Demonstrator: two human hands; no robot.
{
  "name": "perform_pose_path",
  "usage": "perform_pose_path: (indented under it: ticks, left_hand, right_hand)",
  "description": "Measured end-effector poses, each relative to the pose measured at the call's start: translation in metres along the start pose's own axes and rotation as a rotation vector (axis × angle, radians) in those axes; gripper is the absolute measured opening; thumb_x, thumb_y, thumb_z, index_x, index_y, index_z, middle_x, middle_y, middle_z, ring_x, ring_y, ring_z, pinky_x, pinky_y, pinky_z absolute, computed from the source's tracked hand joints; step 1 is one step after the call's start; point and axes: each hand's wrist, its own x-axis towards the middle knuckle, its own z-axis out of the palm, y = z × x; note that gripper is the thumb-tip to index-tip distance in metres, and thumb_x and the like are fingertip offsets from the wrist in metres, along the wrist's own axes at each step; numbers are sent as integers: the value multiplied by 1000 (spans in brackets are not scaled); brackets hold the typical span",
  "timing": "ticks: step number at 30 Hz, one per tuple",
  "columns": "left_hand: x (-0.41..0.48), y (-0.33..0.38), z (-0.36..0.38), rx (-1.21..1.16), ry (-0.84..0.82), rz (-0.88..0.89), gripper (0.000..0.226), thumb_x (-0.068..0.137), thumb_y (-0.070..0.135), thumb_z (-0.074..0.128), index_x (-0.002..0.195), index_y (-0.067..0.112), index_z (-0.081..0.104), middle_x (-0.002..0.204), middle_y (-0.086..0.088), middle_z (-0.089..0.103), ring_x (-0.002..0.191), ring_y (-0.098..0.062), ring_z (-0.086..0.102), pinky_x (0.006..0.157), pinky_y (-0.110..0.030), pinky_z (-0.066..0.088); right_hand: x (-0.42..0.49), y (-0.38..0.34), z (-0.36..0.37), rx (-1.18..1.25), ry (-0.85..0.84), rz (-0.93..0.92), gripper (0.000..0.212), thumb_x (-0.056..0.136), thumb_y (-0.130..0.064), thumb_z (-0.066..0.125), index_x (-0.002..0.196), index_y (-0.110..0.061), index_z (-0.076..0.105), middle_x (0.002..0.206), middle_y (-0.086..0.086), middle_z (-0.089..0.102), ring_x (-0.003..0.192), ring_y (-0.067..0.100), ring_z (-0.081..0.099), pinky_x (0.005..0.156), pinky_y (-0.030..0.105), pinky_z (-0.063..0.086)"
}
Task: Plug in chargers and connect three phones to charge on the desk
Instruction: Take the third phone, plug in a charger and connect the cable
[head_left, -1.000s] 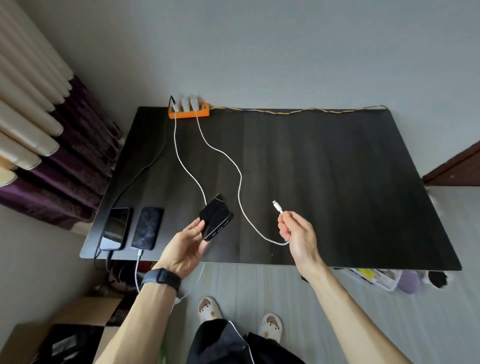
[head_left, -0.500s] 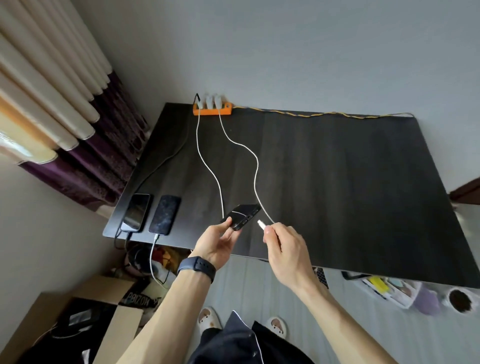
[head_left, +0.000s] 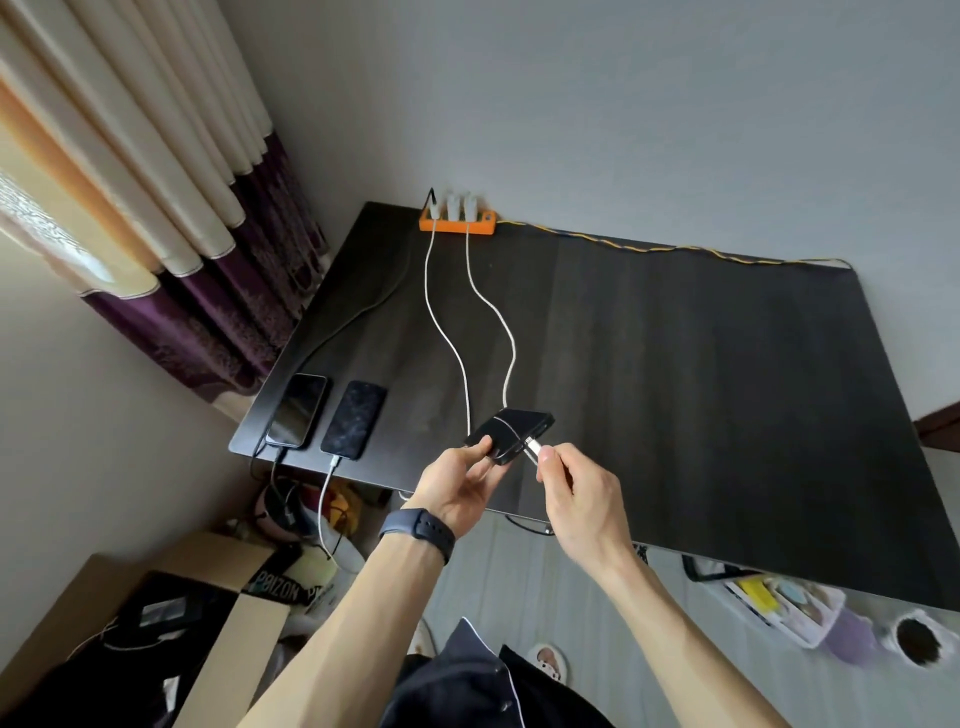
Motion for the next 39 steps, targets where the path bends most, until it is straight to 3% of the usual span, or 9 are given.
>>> perform_pose_path:
  ticks: [6,12,15,21,26,29,33,35,39]
  left_hand:
    - [-7,-2,-7,1,21,92,25,95,-7,54,119,-5,55,107,-26,71,97,-34,72,60,-30,61]
    - [-10,-2,-12,21,-43,245,46,94,-5,55,138,6,49,122,-17,68,101,-33,72,73,-36,62]
    - [-15,0,-12,51,-66,280,64,94,-5,56,150,16,34,123,-15,68,102,-37,71,86,-45,59]
    - [-20,-2,-15,159,-59,372,75,96,0,56,156,25,19,115,-10,72,101,-33,72,94,-50,55]
    - [-19,-6,-22,247,-27,458,72,97,-1,56,155,22,22,74,0,59,54,-12,59,79,-39,61]
    - [-16,-1,-31,332,5,473,71,96,-4,55,154,26,27,65,5,55,46,-9,50,76,-39,60]
    - [-14,12,-48,467,20,433,67,93,-5,58,145,35,44,88,-11,72,76,-26,69,71,-39,60]
    - [-14,17,-55,563,12,384,63,93,-5,57,137,40,49,97,-11,75,91,-28,72,74,-42,60]
    - [-4,27,-69,755,-14,251,62,92,-7,55,128,44,55,102,-13,74,93,-26,71,73,-40,59]
  right_hand:
    - [-4,-9,4,-91,2,55,39,101,-29,46,71,-6,53,55,8,54,57,28,53,59,40,42]
    - [-8,-17,5,-106,7,105,38,101,-31,44,72,-8,55,55,7,56,59,29,53,58,40,42]
    - [-9,-18,6,-103,0,119,39,101,-32,44,72,-8,54,55,7,56,59,30,54,60,41,44]
    - [-11,-20,6,-75,-46,136,38,103,-31,44,66,-23,49,50,-6,49,54,10,49,58,32,33]
    - [-13,-14,10,-77,-83,149,37,103,-31,44,68,-21,54,52,-7,52,56,8,51,54,20,35]
    - [-14,-6,17,-71,-208,186,38,101,-36,48,66,-22,58,52,-4,55,58,10,53,59,23,40]
    - [-6,18,28,-5,-397,323,40,86,-52,57,72,-15,63,73,2,72,76,20,67,80,37,52]
    - [1,26,36,188,-480,406,35,83,-53,61,85,-18,66,84,-1,76,78,18,75,85,41,55]
    - [21,24,57,449,-529,497,22,97,-30,60,104,-9,61,101,15,74,82,20,71,67,37,59]
